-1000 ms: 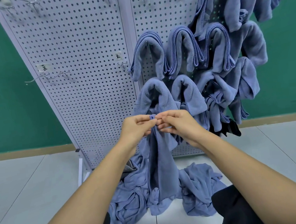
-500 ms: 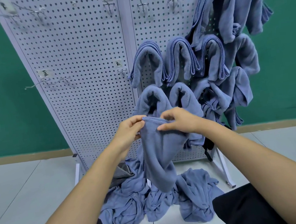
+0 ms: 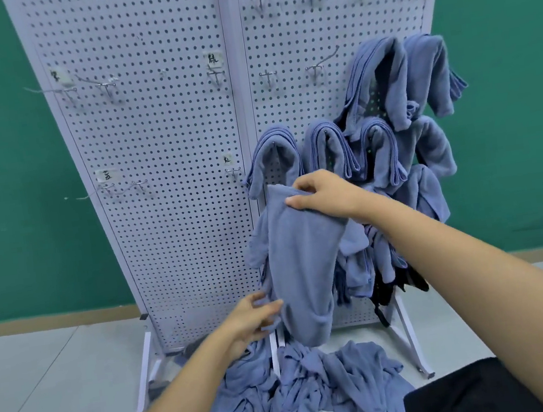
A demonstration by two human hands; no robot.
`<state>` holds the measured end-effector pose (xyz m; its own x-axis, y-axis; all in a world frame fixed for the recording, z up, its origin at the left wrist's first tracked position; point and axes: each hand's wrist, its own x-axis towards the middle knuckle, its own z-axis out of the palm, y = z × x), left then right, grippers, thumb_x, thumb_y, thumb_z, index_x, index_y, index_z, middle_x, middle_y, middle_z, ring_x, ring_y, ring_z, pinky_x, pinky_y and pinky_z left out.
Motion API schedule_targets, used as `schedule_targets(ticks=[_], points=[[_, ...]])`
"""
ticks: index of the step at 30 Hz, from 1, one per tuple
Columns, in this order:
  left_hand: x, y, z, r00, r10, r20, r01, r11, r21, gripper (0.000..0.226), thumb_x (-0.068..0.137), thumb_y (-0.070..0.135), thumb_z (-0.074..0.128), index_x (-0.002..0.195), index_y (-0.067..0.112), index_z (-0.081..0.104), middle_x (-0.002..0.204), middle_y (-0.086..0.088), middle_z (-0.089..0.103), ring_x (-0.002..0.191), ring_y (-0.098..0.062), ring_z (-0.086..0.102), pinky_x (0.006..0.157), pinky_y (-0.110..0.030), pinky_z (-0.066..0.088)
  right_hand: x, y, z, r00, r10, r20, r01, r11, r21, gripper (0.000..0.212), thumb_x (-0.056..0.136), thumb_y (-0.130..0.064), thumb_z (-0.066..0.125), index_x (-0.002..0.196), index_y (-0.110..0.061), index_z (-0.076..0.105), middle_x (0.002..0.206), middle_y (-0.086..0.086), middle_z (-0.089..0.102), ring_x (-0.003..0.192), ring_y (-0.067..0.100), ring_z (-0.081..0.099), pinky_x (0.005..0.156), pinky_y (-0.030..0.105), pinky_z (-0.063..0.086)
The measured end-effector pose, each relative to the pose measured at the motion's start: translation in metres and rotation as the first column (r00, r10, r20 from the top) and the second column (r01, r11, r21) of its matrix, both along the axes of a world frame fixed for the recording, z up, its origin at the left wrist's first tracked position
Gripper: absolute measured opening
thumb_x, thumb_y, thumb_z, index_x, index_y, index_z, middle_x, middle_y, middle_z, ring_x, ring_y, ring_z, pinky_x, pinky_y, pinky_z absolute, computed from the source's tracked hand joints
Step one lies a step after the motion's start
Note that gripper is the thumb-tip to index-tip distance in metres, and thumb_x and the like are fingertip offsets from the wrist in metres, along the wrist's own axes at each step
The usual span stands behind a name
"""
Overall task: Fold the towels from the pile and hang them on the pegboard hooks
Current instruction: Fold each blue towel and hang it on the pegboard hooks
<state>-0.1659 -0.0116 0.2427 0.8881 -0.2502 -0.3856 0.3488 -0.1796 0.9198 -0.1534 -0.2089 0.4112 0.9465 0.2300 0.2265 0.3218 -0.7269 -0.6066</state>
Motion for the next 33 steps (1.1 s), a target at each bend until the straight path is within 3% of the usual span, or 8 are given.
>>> schedule_targets(ticks=[4, 6, 8, 11, 19, 24, 28, 33], points=[[-0.009, -0.011, 0.001, 0.958, -0.085, -0.272, -0.023, 0.928, -0.372, 0.075, 0.068, 0.056, 0.071, 0.126, 0.012, 0.051, 0.117, -0.016, 0.058, 0.104, -0.037, 0.060, 0.094, -0.050, 0.049, -0.010, -0.011, 0.041, 1.000, 0.000, -0.030, 0.009, 0.951, 0.310, 0.033, 0.092, -0.033, 0.062, 0.085, -0.002, 0.056, 0.080, 0.010, 0.049, 0.071, 0.019, 0.046, 0.066, 0.032, 0.039], [-0.015, -0.020, 0.004, 0.893, -0.153, -0.424, -0.178, 0.745, -0.643, 0.069, 0.073, 0.058, 0.067, 0.121, 0.010, 0.055, 0.132, -0.027, 0.047, 0.119, -0.048, 0.050, 0.100, -0.054, 0.043, -0.017, -0.019, 0.058, 1.000, 0.003, -0.026, 0.009, 0.895, 0.446, 0.023, 0.092, -0.033, 0.062, 0.087, -0.012, 0.054, 0.078, 0.010, 0.046, 0.068, 0.020, 0.044, 0.060, 0.029, 0.039], [-0.021, -0.029, 0.010, 0.890, -0.144, -0.434, -0.293, 0.548, -0.783, 0.067, 0.078, 0.049, 0.068, 0.121, -0.001, 0.060, 0.125, -0.028, 0.055, 0.109, -0.039, 0.057, 0.094, -0.042, 0.047, -0.023, -0.031, 0.067, 0.999, -0.027, -0.039, 0.044, 0.828, 0.558, 0.021, 0.092, -0.032, 0.062, 0.089, -0.013, 0.056, 0.076, 0.011, 0.050, 0.064, 0.019, 0.049, 0.056, 0.026, 0.041], [-0.017, -0.035, 0.026, 0.937, -0.046, -0.345, -0.286, 0.465, -0.838, 0.046, 0.077, 0.034, 0.070, 0.111, 0.004, 0.066, 0.094, -0.014, 0.070, 0.073, -0.023, 0.066, 0.067, -0.030, 0.053, -0.028, -0.059, 0.059, 0.991, -0.076, -0.106, 0.129, 0.695, 0.708, 0.022, 0.093, -0.028, 0.061, 0.082, -0.008, 0.058, 0.068, 0.005, 0.062, 0.057, 0.015, 0.060, 0.050, 0.022, 0.047], [0.019, 0.008, 0.063, 0.983, 0.167, -0.075, -0.183, 0.853, -0.488, 0.034, 0.080, 0.024, 0.070, 0.109, 0.006, 0.065, 0.099, -0.013, 0.073, 0.078, -0.022, 0.069, 0.064, -0.032, 0.058, -0.041, -0.130, -0.021, 0.923, -0.089, -0.374, 0.335, 0.663, 0.669, 0.016, 0.095, -0.014, 0.056, 0.096, 0.000, 0.062, 0.082, 0.010, 0.067, 0.063, 0.011, 0.066, 0.056, 0.022, 0.055], [0.035, 0.036, 0.096, 0.971, 0.108, 0.212, -0.037, 0.948, -0.316, 0.032, 0.083, 0.005, 0.065, 0.114, 0.006, 0.061, 0.108, -0.013, 0.070, 0.088, -0.021, 0.068, 0.072, -0.034, 0.056, -0.036, -0.147, -0.038, 0.908, -0.005, -0.418, 0.262, 0.786, 0.560, 0.024, 0.088, -0.005, 0.065, 0.111, -0.002, 0.064, 0.103, 0.015, 0.070, 0.091, 0.022, 0.063, 0.094, 0.040, 0.048], [0.042, 0.046, 0.120, 0.916, 0.167, 0.366, -0.027, 0.933, -0.360, 0.033, 0.087, -0.015, 0.048, 0.105, 0.010, 0.059, 0.087, -0.003, 0.071, 0.072, -0.010, 0.068, 0.060, -0.020, 0.056, -0.029, -0.147, -0.029, 0.976, -0.111, -0.189, 0.198, 0.816, 0.544, 0.022, 0.089, 0.011, 0.055, 0.098, -0.005, 0.066, 0.087, 0.008, 0.068, 0.065, 0.009, 0.057, 0.063, 0.020, 0.048], [0.043, 0.041, 0.129, 0.875, 0.172, 0.453, -0.029, 0.952, -0.305, 0.038, 0.084, -0.022, 0.032, 0.085, 0.007, 0.057, 0.074, -0.001, 0.068, 0.072, -0.017, 0.052, 0.048, -0.019, 0.045, -0.024, -0.140, -0.029, 0.987, -0.158, -0.024, 0.156, 0.913, 0.378, 0.038, 0.086, 0.023, 0.034, 0.078, -0.005, 0.058, 0.073, 0.016, 0.058, 0.062, 0.018, 0.057, 0.057, 0.021, 0.051]])
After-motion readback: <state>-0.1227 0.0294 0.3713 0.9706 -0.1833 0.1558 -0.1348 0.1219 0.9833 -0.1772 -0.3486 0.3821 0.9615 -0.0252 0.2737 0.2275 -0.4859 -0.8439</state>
